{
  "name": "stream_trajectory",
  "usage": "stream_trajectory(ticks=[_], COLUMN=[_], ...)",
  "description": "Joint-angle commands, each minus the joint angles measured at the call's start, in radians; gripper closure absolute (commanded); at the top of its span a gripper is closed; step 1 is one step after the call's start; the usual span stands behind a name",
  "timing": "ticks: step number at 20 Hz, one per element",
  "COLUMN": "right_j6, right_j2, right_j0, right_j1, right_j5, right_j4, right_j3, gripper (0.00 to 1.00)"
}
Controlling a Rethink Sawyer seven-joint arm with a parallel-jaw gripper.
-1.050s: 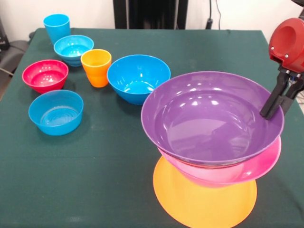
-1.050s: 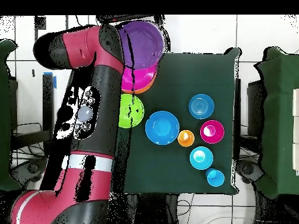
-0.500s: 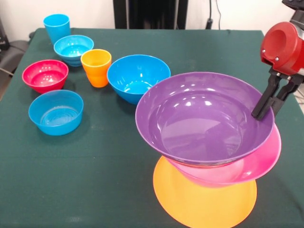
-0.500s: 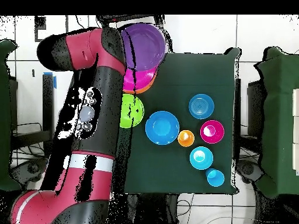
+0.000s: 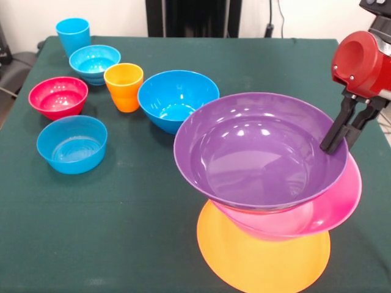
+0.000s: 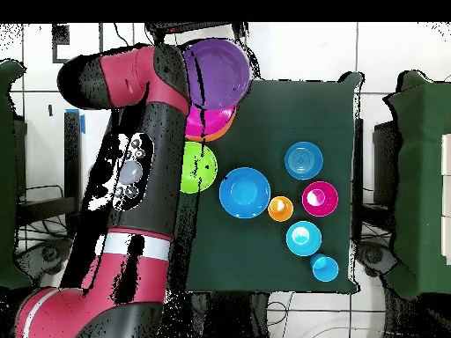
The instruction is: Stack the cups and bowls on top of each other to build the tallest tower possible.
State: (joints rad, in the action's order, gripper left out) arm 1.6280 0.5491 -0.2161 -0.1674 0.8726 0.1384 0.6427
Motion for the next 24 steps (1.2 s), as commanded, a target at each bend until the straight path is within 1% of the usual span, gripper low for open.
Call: stream_trajectory(ticks=[1, 17, 24], right_j6=[-0.043, -0.007, -0.017], right_j2=[-0.106, -0.104, -0.109], right_j0=[-0.028, -0.046, -0.041], right_j1=[-0.030, -0.036, -0.039], right_j5=[-0.051, -0.083, -0.100], right_j4=[-0.083, -0.076, -0.074], right_j3=[0.117, 0.153, 0.162], gripper=[1.00, 1.00, 1.00])
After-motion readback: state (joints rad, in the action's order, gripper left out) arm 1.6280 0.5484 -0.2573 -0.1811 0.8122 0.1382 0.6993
